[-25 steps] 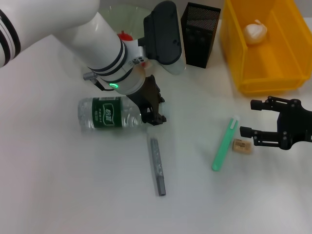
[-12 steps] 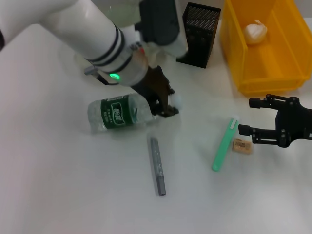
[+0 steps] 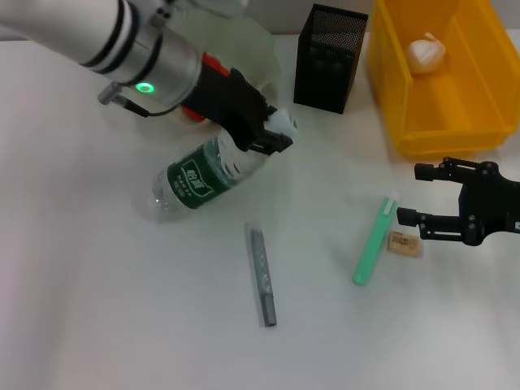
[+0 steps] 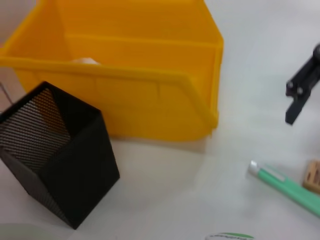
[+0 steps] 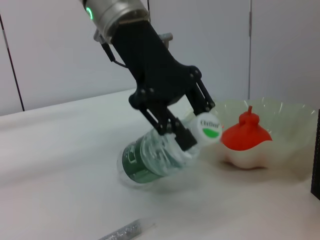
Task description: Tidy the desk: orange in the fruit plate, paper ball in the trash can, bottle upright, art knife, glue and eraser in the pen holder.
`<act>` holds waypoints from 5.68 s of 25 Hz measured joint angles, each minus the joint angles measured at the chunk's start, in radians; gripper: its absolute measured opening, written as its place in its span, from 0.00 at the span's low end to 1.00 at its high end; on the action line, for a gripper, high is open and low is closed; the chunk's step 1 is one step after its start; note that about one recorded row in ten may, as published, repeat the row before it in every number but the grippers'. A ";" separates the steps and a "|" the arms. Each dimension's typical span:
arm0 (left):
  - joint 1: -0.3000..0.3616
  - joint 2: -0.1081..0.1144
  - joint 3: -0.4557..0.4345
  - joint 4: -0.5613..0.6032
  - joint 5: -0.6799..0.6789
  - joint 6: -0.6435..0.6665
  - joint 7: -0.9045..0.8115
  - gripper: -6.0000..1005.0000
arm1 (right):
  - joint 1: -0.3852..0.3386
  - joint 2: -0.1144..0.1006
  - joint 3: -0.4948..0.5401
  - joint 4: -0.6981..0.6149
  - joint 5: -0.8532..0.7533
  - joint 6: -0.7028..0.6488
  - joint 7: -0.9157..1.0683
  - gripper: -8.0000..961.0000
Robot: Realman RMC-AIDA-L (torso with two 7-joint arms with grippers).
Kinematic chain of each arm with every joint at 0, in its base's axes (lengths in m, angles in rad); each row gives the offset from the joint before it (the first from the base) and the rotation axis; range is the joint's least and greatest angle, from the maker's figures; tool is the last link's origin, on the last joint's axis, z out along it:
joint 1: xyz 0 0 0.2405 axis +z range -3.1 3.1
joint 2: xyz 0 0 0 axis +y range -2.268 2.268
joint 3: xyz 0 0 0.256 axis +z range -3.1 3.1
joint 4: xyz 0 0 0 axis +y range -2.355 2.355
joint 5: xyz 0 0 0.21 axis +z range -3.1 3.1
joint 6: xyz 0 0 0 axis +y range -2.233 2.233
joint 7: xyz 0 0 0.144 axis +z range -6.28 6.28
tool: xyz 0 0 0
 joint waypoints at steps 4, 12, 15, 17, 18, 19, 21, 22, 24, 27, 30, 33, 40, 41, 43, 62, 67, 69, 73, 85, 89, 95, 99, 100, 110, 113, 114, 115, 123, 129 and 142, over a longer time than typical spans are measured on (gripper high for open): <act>0.016 0.003 -0.086 0.012 -0.003 0.042 0.013 0.43 | 0.000 -0.002 0.000 0.000 0.000 0.000 0.000 0.82; 0.046 0.007 -0.205 0.038 -0.020 0.105 0.038 0.43 | 0.001 -0.006 0.000 0.002 0.000 0.006 0.002 0.82; 0.071 0.016 -0.215 0.050 -0.073 0.122 0.045 0.43 | 0.000 -0.006 0.000 0.002 0.000 0.009 0.002 0.82; 0.080 0.019 -0.215 0.054 -0.088 0.125 0.048 0.43 | 0.000 -0.006 -0.001 0.003 0.000 0.009 0.002 0.82; 0.080 0.019 -0.215 0.054 -0.088 0.125 0.048 0.43 | 0.000 -0.006 -0.001 0.003 0.000 0.009 0.002 0.82; 0.080 0.019 -0.215 0.054 -0.088 0.125 0.048 0.43 | 0.000 -0.006 -0.002 0.003 0.000 0.009 0.002 0.82; 0.102 0.030 -0.216 0.056 -0.130 0.135 0.054 0.43 | 0.000 -0.006 -0.002 0.003 0.000 0.009 0.002 0.82; 0.115 0.035 -0.216 0.059 -0.158 0.142 0.060 0.43 | 0.000 -0.006 -0.002 0.003 0.000 0.009 0.002 0.82; 0.136 0.043 -0.216 0.069 -0.201 0.151 0.068 0.43 | 0.000 -0.006 -0.002 0.003 0.000 0.009 0.002 0.82; 0.155 0.048 -0.216 0.078 -0.232 0.158 0.075 0.43 | 0.000 -0.006 -0.003 0.003 0.000 0.009 0.002 0.82; 0.178 0.053 -0.217 0.084 -0.276 0.168 0.096 0.43 | 0.000 -0.007 -0.003 0.003 0.000 0.009 0.002 0.82; 0.193 0.056 -0.219 0.084 -0.308 0.176 0.114 0.43 | 0.000 -0.007 -0.005 0.003 0.000 0.009 0.002 0.82; 0.242 0.059 -0.282 0.086 -0.380 0.219 0.190 0.43 | 0.000 -0.007 -0.004 0.003 0.000 0.005 0.002 0.82; 0.264 0.056 -0.341 0.083 -0.383 0.237 0.226 0.43 | 0.000 -0.005 -0.004 0.003 0.000 0.005 0.002 0.82; 0.283 0.054 -0.377 0.079 -0.386 0.242 0.244 0.43 | 0.000 -0.005 -0.003 0.003 0.000 0.006 0.002 0.82; 0.376 0.046 -0.614 -0.005 -0.407 0.223 0.419 0.43 | 0.002 0.000 -0.002 0.003 0.004 0.009 0.001 0.82; 0.377 0.043 -0.691 -0.060 -0.408 0.216 0.504 0.43 | 0.002 0.000 -0.001 0.003 0.006 0.009 0.001 0.82; 0.378 0.042 -0.701 -0.068 -0.408 0.212 0.519 0.43 | 0.002 0.000 -0.001 0.003 0.006 0.009 0.001 0.82; 0.382 0.034 -0.706 -0.092 -0.409 0.175 0.559 0.43 | 0.002 0.000 -0.002 0.003 0.006 0.008 0.001 0.82; 0.383 0.012 -0.706 -0.139 -0.417 0.074 0.635 0.43 | 0.000 0.000 -0.002 0.003 0.005 0.006 0.001 0.82; 0.383 0.011 -0.705 -0.141 -0.417 0.063 0.639 0.43 | 0.000 0.000 -0.002 0.003 0.004 0.006 0.001 0.82; 0.384 0.011 -0.703 -0.143 -0.417 0.058 0.639 0.44 | 0.002 0.000 -0.001 0.003 0.003 0.006 0.002 0.82; 0.385 0.010 -0.706 -0.145 -0.419 0.055 0.639 0.44 | 0.002 0.000 -0.002 0.003 0.002 0.007 0.002 0.82; 0.385 0.010 -0.706 -0.147 -0.423 0.055 0.639 0.44 | 0.002 0.000 -0.002 0.003 0.002 0.007 0.002 0.82; 0.385 0.008 -0.702 -0.166 -0.445 0.051 0.664 0.45 | 0.002 0.000 -0.001 0.003 0.004 0.005 0.002 0.82; 0.385 0.008 -0.704 -0.166 -0.445 0.050 0.664 0.51 | 0.002 0.000 -0.001 0.003 0.004 0.005 0.002 0.82; 0.386 0.008 -0.704 -0.166 -0.445 0.051 0.664 0.53 | 0.002 0.000 -0.001 0.003 0.004 0.005 0.002 0.82; 0.386 0.008 -0.704 -0.166 -0.445 0.051 0.664 0.55 | 0.002 0.000 -0.001 0.003 0.004 0.005 0.003 0.82; 0.391 0.010 -0.705 -0.162 -0.454 0.060 0.664 0.74 | 0.002 0.000 -0.002 0.003 0.004 0.005 0.007 0.82; 0.430 0.045 -0.704 -0.164 -0.659 0.212 0.602 0.81 | 0.002 0.001 -0.001 0.004 0.006 0.003 0.012 0.82; 0.463 0.112 -0.458 -0.168 -0.689 0.615 0.379 0.80 | 0.015 0.002 0.000 -0.004 0.009 -0.009 0.069 0.82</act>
